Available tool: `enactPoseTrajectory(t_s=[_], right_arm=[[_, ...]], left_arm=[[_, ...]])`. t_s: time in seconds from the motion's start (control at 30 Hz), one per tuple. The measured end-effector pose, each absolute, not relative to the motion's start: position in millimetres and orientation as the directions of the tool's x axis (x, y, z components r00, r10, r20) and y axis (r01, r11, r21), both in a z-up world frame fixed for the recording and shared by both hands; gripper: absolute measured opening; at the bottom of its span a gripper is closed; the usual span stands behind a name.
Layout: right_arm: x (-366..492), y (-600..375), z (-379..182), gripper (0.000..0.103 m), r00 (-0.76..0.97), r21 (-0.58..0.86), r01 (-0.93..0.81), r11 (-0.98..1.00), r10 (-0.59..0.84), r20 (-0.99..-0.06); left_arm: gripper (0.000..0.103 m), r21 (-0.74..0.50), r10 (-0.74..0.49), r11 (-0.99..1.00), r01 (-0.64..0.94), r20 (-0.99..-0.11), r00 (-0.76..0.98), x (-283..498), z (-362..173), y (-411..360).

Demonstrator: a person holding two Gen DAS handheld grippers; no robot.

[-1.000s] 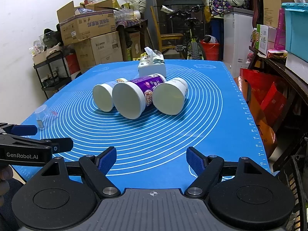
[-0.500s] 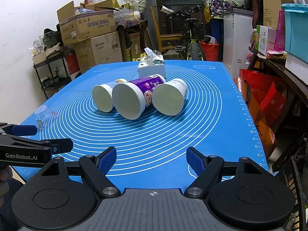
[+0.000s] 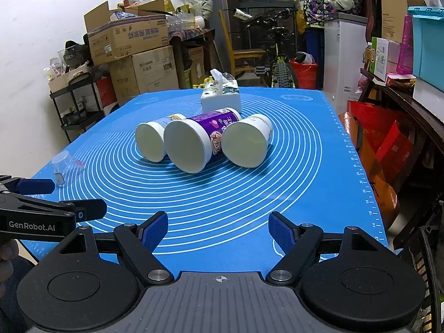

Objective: Flip cup upside down

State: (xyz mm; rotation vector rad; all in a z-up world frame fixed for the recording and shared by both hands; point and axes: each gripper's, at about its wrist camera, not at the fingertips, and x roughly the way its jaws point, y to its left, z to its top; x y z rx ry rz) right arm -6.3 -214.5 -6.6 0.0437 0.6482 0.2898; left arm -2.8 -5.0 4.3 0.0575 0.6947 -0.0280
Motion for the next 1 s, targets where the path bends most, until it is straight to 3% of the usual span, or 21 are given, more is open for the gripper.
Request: enactPoseTrajectory(t_s=[1.0], right_arm=[[-6.6, -213.4, -6.8, 0.082, 0.757, 0.126, -0.254, 0.959, 0.278, -0.591]], left_arm=[[0.103, 0.043, -0.008, 0.998, 0.047, -0.641, 0.767, -2.7, 5.9, -5.5]])
